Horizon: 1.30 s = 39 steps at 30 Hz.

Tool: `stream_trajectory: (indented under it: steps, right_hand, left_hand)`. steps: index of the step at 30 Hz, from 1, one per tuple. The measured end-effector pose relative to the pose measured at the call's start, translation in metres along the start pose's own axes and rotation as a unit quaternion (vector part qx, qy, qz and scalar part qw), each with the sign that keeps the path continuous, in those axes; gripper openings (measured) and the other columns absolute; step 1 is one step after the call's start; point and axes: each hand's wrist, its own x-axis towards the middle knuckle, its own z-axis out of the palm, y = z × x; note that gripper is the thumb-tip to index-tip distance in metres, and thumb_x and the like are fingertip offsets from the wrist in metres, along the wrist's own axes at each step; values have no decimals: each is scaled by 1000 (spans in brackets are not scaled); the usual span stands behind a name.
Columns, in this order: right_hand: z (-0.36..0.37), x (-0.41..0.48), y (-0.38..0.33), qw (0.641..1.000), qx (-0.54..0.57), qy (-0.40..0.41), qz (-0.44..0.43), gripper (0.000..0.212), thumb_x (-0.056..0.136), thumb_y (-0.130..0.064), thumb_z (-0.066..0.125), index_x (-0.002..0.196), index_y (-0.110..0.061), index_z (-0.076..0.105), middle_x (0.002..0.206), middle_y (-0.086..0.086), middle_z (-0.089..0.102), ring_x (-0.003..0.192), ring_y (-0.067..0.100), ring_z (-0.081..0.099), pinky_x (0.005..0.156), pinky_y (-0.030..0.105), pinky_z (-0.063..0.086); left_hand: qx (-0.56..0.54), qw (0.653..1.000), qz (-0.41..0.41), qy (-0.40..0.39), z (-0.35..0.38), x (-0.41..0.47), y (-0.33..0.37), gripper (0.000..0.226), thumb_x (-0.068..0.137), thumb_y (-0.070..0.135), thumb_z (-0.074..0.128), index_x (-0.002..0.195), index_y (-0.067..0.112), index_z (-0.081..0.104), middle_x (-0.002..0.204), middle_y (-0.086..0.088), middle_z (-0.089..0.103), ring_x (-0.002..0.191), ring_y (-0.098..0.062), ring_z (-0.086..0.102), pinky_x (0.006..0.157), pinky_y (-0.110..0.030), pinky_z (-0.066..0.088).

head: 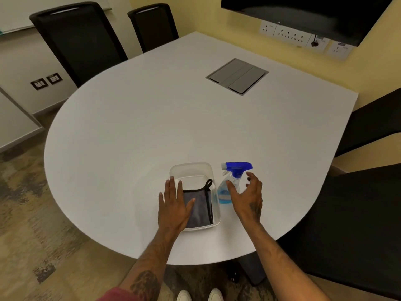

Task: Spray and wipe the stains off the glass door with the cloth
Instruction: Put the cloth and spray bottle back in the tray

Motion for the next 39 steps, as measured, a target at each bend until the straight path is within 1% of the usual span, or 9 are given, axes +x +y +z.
stream_trajectory:
  steps: [2, 5, 11, 16, 20, 23, 29, 34, 39]
  right_hand:
    - [7, 6, -1, 999, 10, -34, 2, 76, 84, -45, 75, 144, -16, 40, 142, 7, 50, 123, 24, 55, 89, 32, 49]
    - [18, 12, 1, 999, 37, -38, 0, 62, 89, -37, 72, 138, -13, 44, 132, 8, 58, 116, 27, 60, 85, 29, 47]
    - [19, 15, -3, 999, 52, -13, -6, 48, 92, -34, 69, 130, -12, 49, 117, 3, 64, 101, 22, 64, 78, 25, 48]
    - [-9, 32, -36, 996, 57, 43, -51, 48, 90, -36, 70, 127, -13, 51, 117, 6, 68, 97, 19, 64, 80, 33, 56]
    - [-26, 46, -77, 990, 68, 63, -109, 49, 88, -40, 72, 124, -14, 52, 109, -4, 65, 91, 12, 60, 74, 24, 49]
    - [-23, 50, -104, 987, 80, 36, -138, 48, 86, -42, 73, 121, -18, 52, 103, -12, 59, 89, 10, 60, 73, 21, 47]
    - [12, 44, -126, 985, 79, -50, -143, 46, 83, -46, 75, 115, -20, 53, 99, -10, 62, 88, 12, 62, 68, 16, 44]
    - [47, 41, -118, 983, 62, -140, -105, 54, 83, -41, 78, 123, -15, 53, 110, -1, 68, 97, 19, 66, 77, 23, 49]
    - [68, 39, -104, 982, 23, -167, -82, 58, 82, -41, 78, 126, -13, 52, 119, 7, 68, 105, 27, 66, 88, 34, 53]
  left_hand:
    - [35, 999, 2, -25, 10, -2, -5, 87, 95, 69, 19, 161, 18, -4, 167, -7, -19, 157, -26, -10, 126, -47, 3]
    - [64, 997, 7, -49, 23, -3, -15, 88, 96, 71, 22, 159, 20, -14, 163, -5, -28, 156, -26, -16, 126, -49, 0]
    - [73, 996, 12, -47, 33, -3, -23, 89, 95, 73, 21, 160, 20, -11, 166, -6, -24, 156, -25, -16, 126, -49, 0]
    - [77, 995, 13, -53, 32, -5, -23, 90, 95, 74, 20, 160, 19, -12, 162, -5, -30, 156, -26, -17, 126, -49, 0]
    - [76, 996, 16, -50, 30, -6, -22, 94, 88, 76, 6, 160, 19, -9, 162, -7, -28, 156, -30, -14, 126, -50, 3]
    - [64, 996, 21, -51, 30, -6, -22, 97, 83, 78, 1, 159, 19, -9, 162, -7, -26, 156, -31, -12, 126, -50, 3]
    - [70, 996, 6, -50, 36, -3, -25, 96, 83, 80, 2, 159, 23, -12, 165, -5, -27, 156, -27, -15, 126, -49, 0]
    - [64, 996, -2, -54, 41, -2, -25, 94, 88, 81, 13, 160, 26, -12, 167, -4, -24, 156, -26, -16, 125, -49, -4]
    - [62, 997, -8, -55, 44, 0, -28, 95, 87, 82, 11, 160, 26, -12, 167, -3, -24, 156, -26, -16, 126, -48, -3]
